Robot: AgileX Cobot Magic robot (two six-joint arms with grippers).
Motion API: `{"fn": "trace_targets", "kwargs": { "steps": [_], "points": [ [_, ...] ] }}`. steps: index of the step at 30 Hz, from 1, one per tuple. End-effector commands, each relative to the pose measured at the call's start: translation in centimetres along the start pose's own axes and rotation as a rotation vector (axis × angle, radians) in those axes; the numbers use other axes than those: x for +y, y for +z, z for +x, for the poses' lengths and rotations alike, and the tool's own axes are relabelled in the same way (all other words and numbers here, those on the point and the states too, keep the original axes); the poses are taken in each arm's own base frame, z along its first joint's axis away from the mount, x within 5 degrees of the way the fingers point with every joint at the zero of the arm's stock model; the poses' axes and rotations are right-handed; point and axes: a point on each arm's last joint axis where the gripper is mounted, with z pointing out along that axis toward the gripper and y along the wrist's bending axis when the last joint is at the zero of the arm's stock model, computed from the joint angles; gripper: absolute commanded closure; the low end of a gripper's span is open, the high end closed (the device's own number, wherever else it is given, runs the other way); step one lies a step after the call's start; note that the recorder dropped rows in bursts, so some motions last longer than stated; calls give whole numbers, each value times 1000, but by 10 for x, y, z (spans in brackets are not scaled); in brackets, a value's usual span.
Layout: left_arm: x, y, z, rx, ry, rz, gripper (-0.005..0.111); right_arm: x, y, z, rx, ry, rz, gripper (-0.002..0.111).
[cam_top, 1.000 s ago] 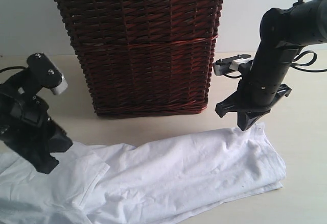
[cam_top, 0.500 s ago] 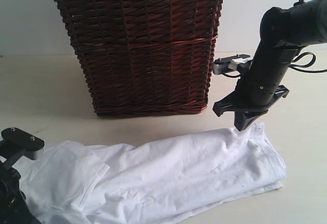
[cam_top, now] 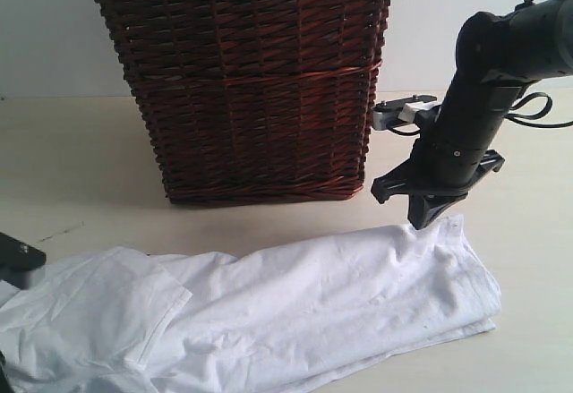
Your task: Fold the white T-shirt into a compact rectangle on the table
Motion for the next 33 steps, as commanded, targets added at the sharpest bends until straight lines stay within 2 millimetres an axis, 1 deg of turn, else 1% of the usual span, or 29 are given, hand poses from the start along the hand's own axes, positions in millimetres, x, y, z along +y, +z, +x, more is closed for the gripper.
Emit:
{"fn": "trace_targets", "kwargs": {
  "steps": [1,3,5,7,8,10,12,14,16,17,20,22,24,25,27,28,30,31,32,33],
  "points": [
    [18,-10,-4,-188,-151,-216,107,0,-4,0,-19,-3,-4,108],
    [32,-3,1,-190,-290,-335,107,0,-4,0,-19,-3,-4,108],
    [41,11,9,-130,-334,-391,107,0,-4,0,-19,-3,-4,108],
    [44,23,13,-70,-384,-359,107,0,-4,0,-21,-3,-3,108],
    [44,25,10,-57,-394,-337,107,0,-4,0,-21,-2,-5,108],
    [40,30,7,-1,-336,-280,107,1,-4,0,-22,-5,-8,108],
    [36,35,9,72,-310,-237,107,1,-4,0,-22,-8,-8,108],
    [35,38,14,144,-309,-232,107,1,-4,0,-23,-4,-13,108],
    [35,36,16,182,-312,-239,107,1,-4,0,-24,-2,-16,108],
    [36,33,14,167,-314,-241,107,1,-4,0,-24,-2,-16,108],
    [36,17,7,26,-310,-249,107,1,-4,0,-22,-4,-16,108],
    [37,2,6,-81,-315,-264,107,1,-4,0,-22,-11,-16,108],
    [42,-10,9,-169,-371,-274,106,1,-4,0,-22,-12,-16,108],
    [45,-14,10,-202,-401,-273,102,1,-4,0,-22,-11,-18,108],
    [54,-18,14,-237,-476,-266,90,2,-4,0,-23,-14,-20,108],
    [59,-19,16,-243,-519,-259,80,2,-4,0,-24,-17,-24,108],
    [68,-16,20,-224,-590,-223,56,3,-4,-1,-28,-16,-31,108],
    [70,-13,21,-224,-630,-181,47,3,-4,-1,-29,-16,-35,108],
    [71,-11,20,-229,-660,-130,46,3,-4,-1,-31,-16,-34,108],
    [71,-8,17,-232,-657,-74,48,3,-4,-1,-31,-16,-34,108]
  ]
}}
